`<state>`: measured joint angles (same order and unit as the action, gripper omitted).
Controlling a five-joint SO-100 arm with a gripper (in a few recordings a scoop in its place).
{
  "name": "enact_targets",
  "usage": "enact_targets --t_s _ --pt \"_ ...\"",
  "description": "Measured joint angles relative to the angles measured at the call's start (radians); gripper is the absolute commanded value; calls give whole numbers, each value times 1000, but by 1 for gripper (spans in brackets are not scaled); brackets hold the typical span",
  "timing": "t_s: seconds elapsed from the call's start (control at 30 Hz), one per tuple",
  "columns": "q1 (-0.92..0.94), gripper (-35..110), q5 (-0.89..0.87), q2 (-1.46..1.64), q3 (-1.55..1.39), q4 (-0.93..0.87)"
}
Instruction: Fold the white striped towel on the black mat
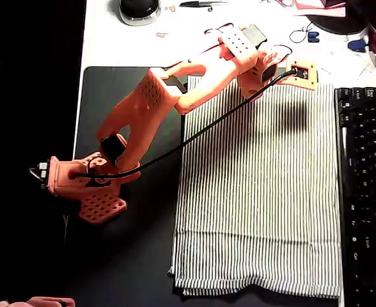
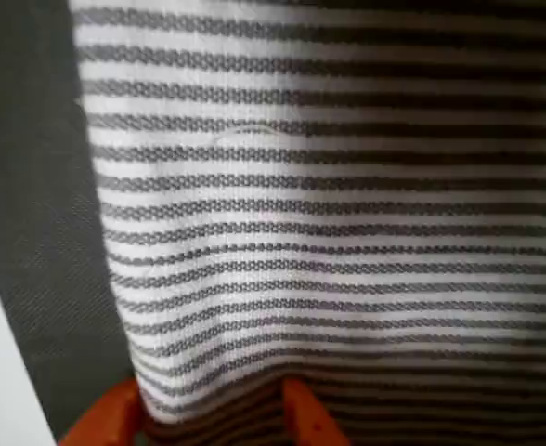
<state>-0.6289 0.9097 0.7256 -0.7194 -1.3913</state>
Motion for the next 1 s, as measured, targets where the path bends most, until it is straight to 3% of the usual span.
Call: enact_targets --t_s 0.23,0.6,1.0 --pt "0 0 18 -61 51 -3" --pt "12 0 29 -2 48 -48" --pt "100 0 97 413 -144 -202"
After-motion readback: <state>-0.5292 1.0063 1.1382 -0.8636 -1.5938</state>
